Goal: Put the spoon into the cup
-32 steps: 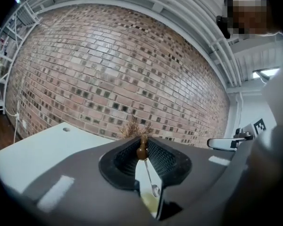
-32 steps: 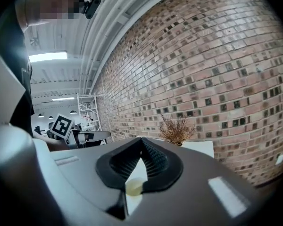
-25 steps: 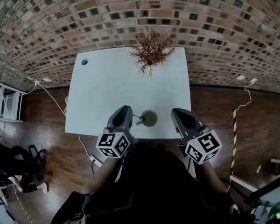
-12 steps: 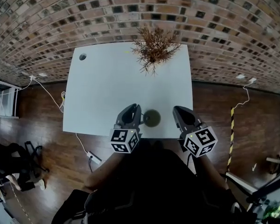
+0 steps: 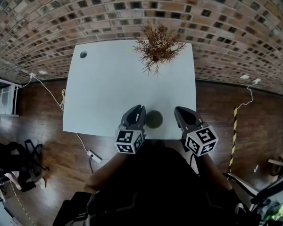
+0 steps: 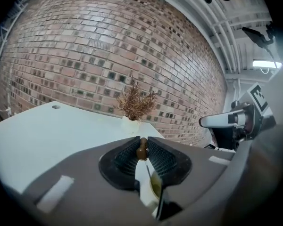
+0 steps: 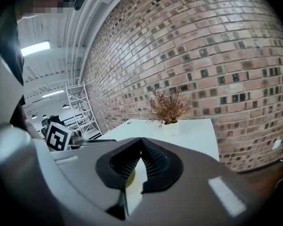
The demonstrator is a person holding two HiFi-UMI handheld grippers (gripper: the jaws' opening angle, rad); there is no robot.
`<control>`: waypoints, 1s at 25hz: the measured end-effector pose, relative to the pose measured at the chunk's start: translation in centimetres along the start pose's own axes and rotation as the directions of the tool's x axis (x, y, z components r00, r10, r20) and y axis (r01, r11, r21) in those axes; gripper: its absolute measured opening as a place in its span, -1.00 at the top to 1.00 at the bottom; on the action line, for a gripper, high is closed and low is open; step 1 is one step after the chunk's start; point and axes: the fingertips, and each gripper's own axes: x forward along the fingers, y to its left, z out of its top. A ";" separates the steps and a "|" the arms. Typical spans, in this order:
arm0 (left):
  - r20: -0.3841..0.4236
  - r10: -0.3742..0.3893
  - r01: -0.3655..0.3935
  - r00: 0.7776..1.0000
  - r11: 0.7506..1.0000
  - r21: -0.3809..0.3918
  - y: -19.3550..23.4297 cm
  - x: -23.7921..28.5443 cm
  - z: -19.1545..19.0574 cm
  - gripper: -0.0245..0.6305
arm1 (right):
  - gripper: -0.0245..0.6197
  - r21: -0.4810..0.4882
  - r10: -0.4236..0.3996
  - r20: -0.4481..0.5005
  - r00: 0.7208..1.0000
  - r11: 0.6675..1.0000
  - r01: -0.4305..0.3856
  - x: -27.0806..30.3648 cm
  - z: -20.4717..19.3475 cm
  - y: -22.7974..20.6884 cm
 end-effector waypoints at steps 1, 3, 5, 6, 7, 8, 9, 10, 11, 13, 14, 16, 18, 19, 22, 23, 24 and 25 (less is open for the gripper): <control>-0.003 0.004 -0.004 1.000 1.000 0.004 0.1 0.0 -0.2 0.79 | 0.90 -0.002 0.003 -0.001 1.000 1.000 -0.003 0.1 0.0 0.0; -0.014 0.010 -0.010 1.000 1.000 0.015 0.0 0.1 -0.7 0.79 | 0.90 -0.009 0.007 -0.007 1.000 1.000 -0.008 0.1 0.0 -0.1; -0.026 0.016 -0.015 1.000 1.000 0.028 -0.2 0.1 -1.1 0.79 | 0.90 -0.021 0.012 -0.013 1.000 1.000 -0.013 0.0 0.0 0.1; -0.031 0.018 -0.017 0.999 0.999 0.034 -0.3 0.2 -1.3 0.79 | 0.90 -0.026 0.015 -0.014 1.000 1.000 -0.016 0.0 0.1 0.1; -0.036 0.019 -0.018 0.999 0.999 0.041 -0.4 0.2 -1.6 0.79 | 0.90 -0.029 0.018 -0.015 1.000 0.999 -0.019 -0.1 0.2 0.2; -0.042 0.019 -0.017 0.999 0.999 0.046 -0.5 0.3 -1.9 0.79 | 0.90 -0.028 0.021 -0.014 1.000 0.999 -0.022 -0.3 0.2 0.2; -0.048 0.019 -0.017 0.999 0.999 0.050 -0.6 0.3 -2.2 0.79 | 0.90 -0.026 0.024 -0.014 1.000 0.999 -0.025 -0.4 0.2 0.3; -0.051 0.019 -0.016 0.999 0.998 0.054 -0.7 0.4 -2.4 0.79 | 0.90 -0.025 0.027 -0.013 1.000 0.999 -0.027 -0.6 0.2 0.3; -0.053 0.020 -0.016 0.998 0.998 0.058 -0.8 0.4 -2.6 0.79 | 0.90 -0.025 0.029 -0.012 1.000 0.999 -0.029 -0.8 0.3 0.2; -0.052 0.027 -0.023 0.998 0.998 0.067 -0.9 0.4 -2.8 0.79 | 0.90 -0.023 0.028 -0.008 1.000 0.999 -0.028 -1.1 0.3 0.1; -0.050 0.033 -0.029 0.998 0.997 0.071 -0.9 0.4 -2.8 0.79 | 0.90 -0.021 0.027 -0.006 1.000 0.999 -0.027 -1.2 0.3 0.0; -0.050 0.045 -0.040 0.998 0.996 0.080 -0.9 0.4 -3.1 0.79 | 0.90 -0.016 0.023 -0.004 1.000 1.000 -0.023 -1.5 0.0 -0.1; -0.057 0.057 -0.051 0.997 0.994 0.091 -0.8 0.4 -3.6 0.78 | 0.90 -0.013 0.024 -0.001 1.000 1.000 -0.024 -1.7 -0.2 0.0; -0.062 0.063 -0.057 0.996 0.993 0.099 -0.8 0.4 -3.8 0.77 | 0.90 -0.013 0.026 0.001 1.000 1.000 -0.026 -1.8 -0.3 0.0; -0.075 0.079 -0.069 0.994 0.989 0.129 -0.8 0.5 -4.1 0.76 | 0.90 -0.013 0.033 0.008 0.999 0.999 -0.033 -2.0 -0.4 0.3; -0.077 0.083 -0.072 0.994 0.988 0.135 -0.8 0.6 -4.1 0.76 | 0.90 -0.012 0.033 0.010 0.999 0.999 -0.033 -2.2 -0.4 0.3; -0.077 0.086 -0.074 0.993 0.988 0.138 -0.9 0.6 -4.1 0.76 | 0.90 -0.012 0.032 0.011 0.999 0.999 -0.032 -2.3 -0.5 0.3; -0.078 0.089 -0.077 0.993 0.987 0.138 -0.9 0.6 -4.2 0.76 | 0.90 -0.012 0.031 0.011 0.999 0.999 -0.030 -2.5 -0.5 0.2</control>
